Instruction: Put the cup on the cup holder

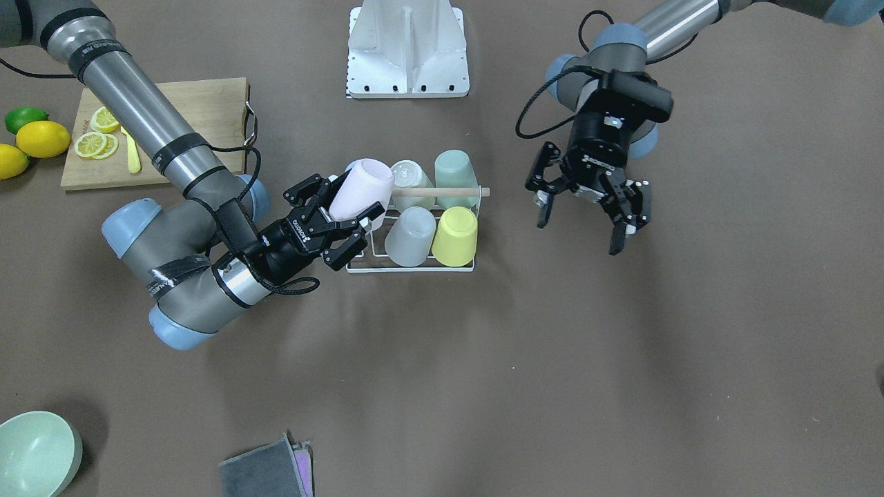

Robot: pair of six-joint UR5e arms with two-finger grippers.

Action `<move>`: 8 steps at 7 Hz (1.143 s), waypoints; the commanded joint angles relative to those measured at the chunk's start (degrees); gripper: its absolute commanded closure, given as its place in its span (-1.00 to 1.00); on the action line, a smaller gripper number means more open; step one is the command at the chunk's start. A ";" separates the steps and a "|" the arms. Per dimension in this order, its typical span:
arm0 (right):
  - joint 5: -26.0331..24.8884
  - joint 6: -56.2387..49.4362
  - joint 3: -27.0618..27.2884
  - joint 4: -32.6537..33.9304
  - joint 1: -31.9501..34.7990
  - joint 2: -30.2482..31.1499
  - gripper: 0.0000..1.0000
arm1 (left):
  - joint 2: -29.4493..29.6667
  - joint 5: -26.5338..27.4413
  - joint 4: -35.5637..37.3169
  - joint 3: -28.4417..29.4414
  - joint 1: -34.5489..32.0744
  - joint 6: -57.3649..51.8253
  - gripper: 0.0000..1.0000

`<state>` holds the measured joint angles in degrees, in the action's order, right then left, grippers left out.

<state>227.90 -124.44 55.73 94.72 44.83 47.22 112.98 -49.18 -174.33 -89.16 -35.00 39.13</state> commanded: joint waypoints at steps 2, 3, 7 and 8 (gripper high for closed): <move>0.35 0.08 -0.09 0.12 0.08 -0.03 -1.00 | -7.83 -10.19 -0.66 1.18 -9.89 0.59 -0.96; 0.44 0.16 -0.09 0.03 0.08 -0.03 -1.00 | -9.77 -17.45 -0.75 1.09 -13.56 0.86 -0.96; 7.07 12.03 3.75 4.41 2.18 3.20 -0.98 | -21.20 -54.25 3.70 -0.49 -29.99 0.77 -0.96; 9.81 24.82 6.73 5.56 3.75 5.58 -0.98 | -23.13 -61.75 8.34 -0.32 -31.86 0.77 -0.96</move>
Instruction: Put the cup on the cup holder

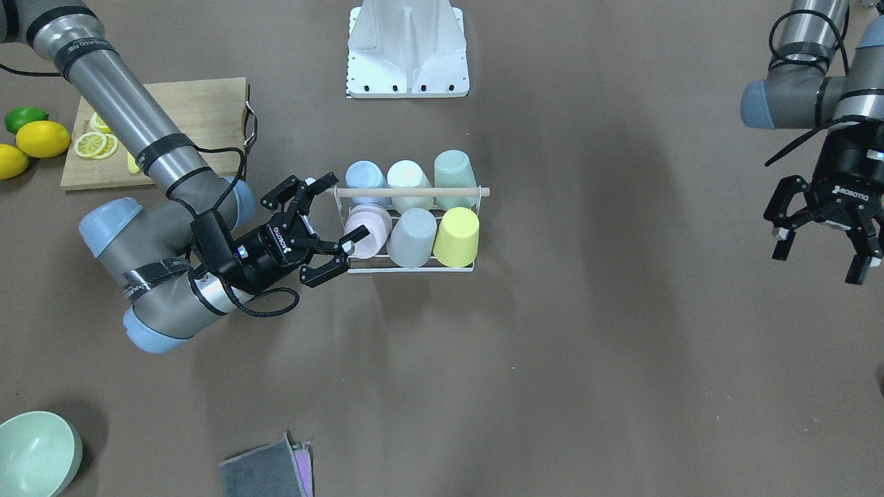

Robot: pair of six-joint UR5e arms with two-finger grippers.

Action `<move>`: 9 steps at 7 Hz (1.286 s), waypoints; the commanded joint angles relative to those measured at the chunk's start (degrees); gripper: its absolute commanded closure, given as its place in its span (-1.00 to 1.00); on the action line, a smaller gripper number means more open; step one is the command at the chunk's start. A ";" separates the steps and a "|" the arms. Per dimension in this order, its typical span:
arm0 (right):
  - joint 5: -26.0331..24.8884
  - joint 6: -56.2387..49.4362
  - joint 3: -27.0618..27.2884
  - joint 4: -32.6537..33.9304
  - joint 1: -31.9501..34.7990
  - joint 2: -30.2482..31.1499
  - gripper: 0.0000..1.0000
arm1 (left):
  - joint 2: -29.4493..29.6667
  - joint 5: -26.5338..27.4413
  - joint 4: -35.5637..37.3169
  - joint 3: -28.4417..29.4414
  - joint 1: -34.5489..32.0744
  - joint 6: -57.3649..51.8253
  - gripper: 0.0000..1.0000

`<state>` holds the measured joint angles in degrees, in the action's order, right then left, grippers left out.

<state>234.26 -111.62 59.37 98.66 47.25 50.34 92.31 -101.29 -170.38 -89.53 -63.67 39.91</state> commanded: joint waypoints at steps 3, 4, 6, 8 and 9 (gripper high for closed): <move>3.40 61.89 17.84 16.87 8.63 11.15 -0.98 | -6.08 -16.28 31.14 -2.04 -3.47 -4.98 -0.95; 2.18 79.02 21.89 20.66 11.26 15.71 -0.98 | -7.83 -20.57 39.77 -3.09 -4.35 -12.94 -0.95; -5.26 92.43 23.33 27.35 10.25 22.14 -0.98 | -10.03 -21.58 53.32 -4.93 -7.68 -21.41 -0.95; -15.87 99.61 24.82 31.24 8.47 24.98 -0.98 | -10.22 -25.09 73.88 -8.54 -11.72 -34.23 -0.95; -25.77 108.72 27.35 31.25 11.61 24.81 -0.98 | -10.13 -25.10 79.44 -8.99 -13.56 -37.07 -0.95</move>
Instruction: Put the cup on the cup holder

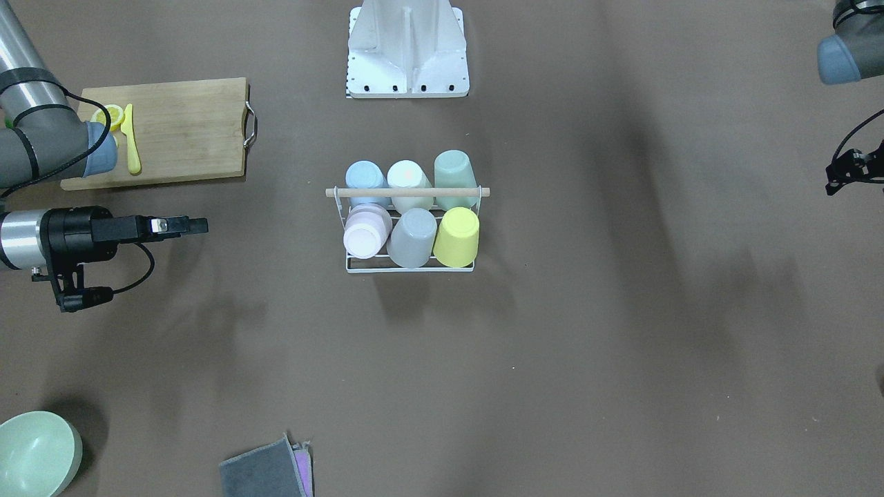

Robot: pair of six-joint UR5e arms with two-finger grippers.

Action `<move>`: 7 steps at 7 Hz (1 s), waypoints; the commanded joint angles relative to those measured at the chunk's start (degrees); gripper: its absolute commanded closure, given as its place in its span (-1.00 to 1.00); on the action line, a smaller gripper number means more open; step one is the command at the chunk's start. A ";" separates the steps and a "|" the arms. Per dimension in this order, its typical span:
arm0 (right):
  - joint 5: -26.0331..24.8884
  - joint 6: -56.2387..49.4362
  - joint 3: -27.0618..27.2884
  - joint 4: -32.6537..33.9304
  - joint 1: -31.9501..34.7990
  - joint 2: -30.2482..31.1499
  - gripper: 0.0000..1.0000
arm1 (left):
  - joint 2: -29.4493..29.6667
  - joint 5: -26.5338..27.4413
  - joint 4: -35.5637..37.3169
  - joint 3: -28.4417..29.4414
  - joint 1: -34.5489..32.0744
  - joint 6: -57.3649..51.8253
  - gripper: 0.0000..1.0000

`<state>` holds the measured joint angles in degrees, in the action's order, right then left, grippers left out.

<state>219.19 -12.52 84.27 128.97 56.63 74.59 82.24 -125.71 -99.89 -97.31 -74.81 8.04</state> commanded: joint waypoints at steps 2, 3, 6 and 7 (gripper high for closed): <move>-33.10 17.34 7.82 0.85 7.68 0.99 -0.99 | 0.55 -0.85 17.78 -1.39 -5.51 -9.78 -0.95; -36.96 19.44 12.19 -0.02 8.84 4.13 -0.94 | 0.38 -0.85 16.84 -1.30 -5.44 -6.75 -0.95; -65.29 25.00 20.47 -23.91 11.65 15.55 -0.98 | 1.25 -8.48 11.38 -0.42 -5.35 -2.41 -0.95; -75.39 26.05 21.80 -30.55 12.19 18.80 -0.98 | 1.43 -8.50 11.21 -0.59 -5.35 -2.50 -0.95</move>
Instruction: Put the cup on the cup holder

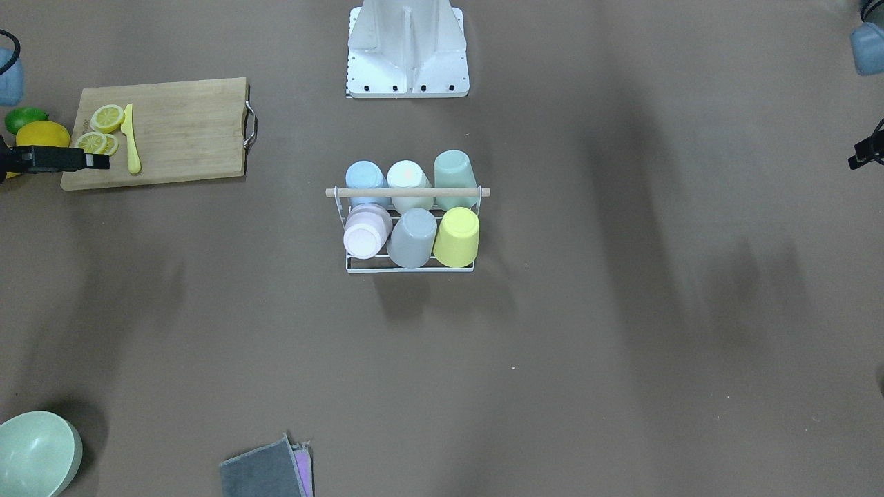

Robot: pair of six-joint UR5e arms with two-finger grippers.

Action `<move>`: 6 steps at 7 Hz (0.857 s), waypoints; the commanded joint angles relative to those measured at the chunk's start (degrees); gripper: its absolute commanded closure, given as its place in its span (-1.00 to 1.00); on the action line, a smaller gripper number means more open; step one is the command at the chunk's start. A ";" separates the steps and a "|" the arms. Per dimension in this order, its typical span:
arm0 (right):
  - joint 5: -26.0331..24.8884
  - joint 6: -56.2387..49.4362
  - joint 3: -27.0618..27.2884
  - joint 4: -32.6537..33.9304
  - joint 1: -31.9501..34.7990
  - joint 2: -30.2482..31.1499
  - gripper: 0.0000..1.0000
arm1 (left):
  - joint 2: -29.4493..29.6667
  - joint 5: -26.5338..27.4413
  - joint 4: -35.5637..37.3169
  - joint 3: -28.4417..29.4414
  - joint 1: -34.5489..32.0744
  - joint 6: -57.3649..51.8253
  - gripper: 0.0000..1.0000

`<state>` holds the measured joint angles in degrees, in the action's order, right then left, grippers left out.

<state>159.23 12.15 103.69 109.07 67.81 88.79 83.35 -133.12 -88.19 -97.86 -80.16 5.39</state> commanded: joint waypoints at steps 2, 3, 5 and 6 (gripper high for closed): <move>-17.37 4.18 0.30 -14.23 10.01 5.96 -0.97 | 0.41 -1.44 -0.58 -0.22 0.00 0.06 -0.95; -17.46 4.28 -2.85 -14.23 15.46 5.87 -0.97 | 1.19 -1.44 -0.49 -0.14 0.00 0.06 -0.95; -20.96 4.37 -4.11 -13.53 20.06 5.78 -0.98 | 1.29 -1.44 -1.28 -0.66 0.00 0.41 -0.95; -21.24 4.46 -4.37 -13.44 21.73 5.78 -0.98 | 1.11 -1.44 -2.59 -0.58 -0.08 0.50 -0.95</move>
<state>139.14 16.50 99.89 95.42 86.87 94.59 84.55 -134.56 -89.52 -98.36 -80.17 5.69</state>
